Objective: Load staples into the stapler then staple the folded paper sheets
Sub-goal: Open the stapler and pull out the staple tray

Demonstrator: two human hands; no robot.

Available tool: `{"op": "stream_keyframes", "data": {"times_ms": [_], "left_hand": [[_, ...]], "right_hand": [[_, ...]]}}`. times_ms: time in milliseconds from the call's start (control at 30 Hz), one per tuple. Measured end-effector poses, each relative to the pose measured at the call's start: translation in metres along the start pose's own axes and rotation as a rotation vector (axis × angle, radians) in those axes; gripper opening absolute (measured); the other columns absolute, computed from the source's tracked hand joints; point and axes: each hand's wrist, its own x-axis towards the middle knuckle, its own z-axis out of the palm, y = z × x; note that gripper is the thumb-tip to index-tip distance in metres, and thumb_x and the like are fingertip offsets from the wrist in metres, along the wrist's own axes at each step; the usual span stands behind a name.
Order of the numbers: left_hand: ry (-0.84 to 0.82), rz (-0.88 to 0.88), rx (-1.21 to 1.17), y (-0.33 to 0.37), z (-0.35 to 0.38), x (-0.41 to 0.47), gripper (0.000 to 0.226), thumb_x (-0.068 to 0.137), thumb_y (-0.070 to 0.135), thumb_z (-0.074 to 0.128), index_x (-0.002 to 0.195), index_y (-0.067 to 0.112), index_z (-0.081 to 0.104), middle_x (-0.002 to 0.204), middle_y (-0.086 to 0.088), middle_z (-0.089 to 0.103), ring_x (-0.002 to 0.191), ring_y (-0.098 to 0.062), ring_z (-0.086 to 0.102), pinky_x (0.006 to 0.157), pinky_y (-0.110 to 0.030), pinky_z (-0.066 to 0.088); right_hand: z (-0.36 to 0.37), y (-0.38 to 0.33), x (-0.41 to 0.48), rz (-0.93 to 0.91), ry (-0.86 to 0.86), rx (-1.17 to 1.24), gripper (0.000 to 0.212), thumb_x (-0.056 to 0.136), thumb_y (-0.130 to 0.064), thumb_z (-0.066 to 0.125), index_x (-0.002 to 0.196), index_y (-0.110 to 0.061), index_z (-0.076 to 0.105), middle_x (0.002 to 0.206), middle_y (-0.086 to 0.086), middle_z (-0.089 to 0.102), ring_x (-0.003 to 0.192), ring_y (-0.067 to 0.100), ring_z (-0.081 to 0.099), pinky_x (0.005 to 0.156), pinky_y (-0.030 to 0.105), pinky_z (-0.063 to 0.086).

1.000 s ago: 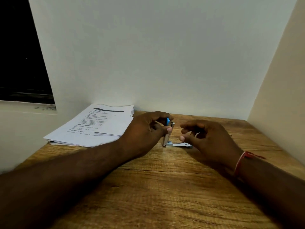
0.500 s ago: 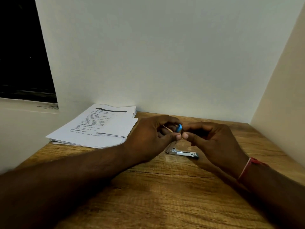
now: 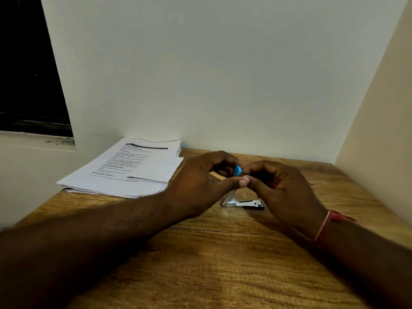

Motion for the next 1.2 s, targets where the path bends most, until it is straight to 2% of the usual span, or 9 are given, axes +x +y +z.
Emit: {"op": "stream_keyframes", "data": {"times_ms": [100,267,400,533,700,767,867,1067,1200], "left_hand": [[0.021,-0.008,-0.019,-0.001,0.001,0.001,0.022,0.088,0.039,0.094,0.103,0.031,0.081,0.093,0.013,0.080,0.084,0.002,0.074,0.068,-0.014,0.053],[0.029,-0.003,-0.036,-0.005,0.003,0.002,0.020,0.088,0.038,0.094,0.101,0.031,0.079,0.094,0.012,0.080,0.086,-0.001,0.074,0.072,-0.016,0.050],[0.070,-0.044,-0.052,-0.013,0.000,0.007,0.019,0.091,0.032,0.092,0.104,0.030,0.078,0.097,0.012,0.080,0.088,-0.006,0.077,0.078,-0.036,0.064],[0.086,-0.103,-0.086,-0.020,-0.008,0.013,0.017,0.094,0.024,0.090,0.106,0.021,0.079,0.097,-0.004,0.082,0.084,-0.018,0.081,0.081,-0.041,0.071],[0.077,-0.155,-0.038,-0.027,-0.019,0.019,0.018,0.091,0.020,0.093,0.102,0.021,0.079,0.098,-0.017,0.081,0.093,-0.044,0.078,0.092,-0.053,0.068],[0.052,-0.156,0.054,-0.030,-0.027,0.022,0.021,0.088,0.026,0.095,0.101,0.024,0.079,0.094,-0.008,0.082,0.091,-0.036,0.078,0.088,-0.043,0.069],[-0.024,-0.128,0.269,-0.032,-0.041,0.025,0.026,0.084,0.041,0.097,0.097,0.030,0.077,0.090,0.008,0.082,0.082,-0.009,0.076,0.073,-0.019,0.056],[-0.301,-0.164,0.522,-0.031,-0.056,0.026,0.024,0.081,0.049,0.097,0.086,0.031,0.082,0.084,0.013,0.082,0.084,-0.002,0.077,0.074,-0.023,0.057],[-0.348,-0.167,0.523,-0.029,-0.055,0.024,0.021,0.081,0.044,0.098,0.086,0.030,0.084,0.080,0.017,0.082,0.079,0.000,0.078,0.073,-0.023,0.060]], "right_hand": [[0.003,0.003,0.002,-0.029,0.018,-0.026,0.006,0.099,-0.028,0.080,0.104,-0.029,0.083,0.096,-0.015,0.082,0.093,0.009,0.076,0.077,0.018,0.058],[0.005,0.004,0.002,-0.078,0.030,-0.057,0.004,0.101,-0.032,0.078,0.103,-0.029,0.080,0.096,-0.012,0.079,0.093,0.011,0.073,0.075,0.014,0.052],[0.003,0.011,0.001,-0.045,0.017,-0.053,0.003,0.105,-0.031,0.073,0.106,-0.030,0.076,0.102,-0.009,0.078,0.097,0.014,0.074,0.083,0.034,0.061],[-0.001,0.018,0.002,0.056,0.040,-0.052,0.006,0.105,-0.028,0.074,0.101,-0.033,0.074,0.099,-0.011,0.075,0.088,0.005,0.068,0.074,0.023,0.053],[-0.007,0.032,0.005,0.155,0.024,-0.094,0.006,0.103,-0.030,0.076,0.099,-0.034,0.075,0.094,-0.013,0.071,0.075,-0.004,0.060,0.071,0.027,0.048],[-0.010,0.036,0.006,0.191,0.011,-0.108,0.006,0.103,-0.028,0.077,0.099,-0.034,0.076,0.092,-0.014,0.071,0.079,-0.002,0.062,0.073,0.028,0.048],[-0.014,0.038,0.009,0.206,-0.018,-0.179,0.005,0.104,-0.029,0.076,0.101,-0.033,0.077,0.095,-0.013,0.073,0.086,-0.002,0.063,0.075,0.026,0.046],[-0.017,0.043,0.010,0.229,-0.111,-0.203,0.007,0.104,-0.028,0.075,0.099,-0.031,0.078,0.099,-0.013,0.077,0.096,0.004,0.066,0.078,0.026,0.048],[-0.019,0.045,0.012,0.212,-0.151,-0.241,0.007,0.104,-0.028,0.075,0.099,-0.032,0.078,0.098,-0.014,0.078,0.097,0.000,0.066,0.081,0.023,0.047]]}}
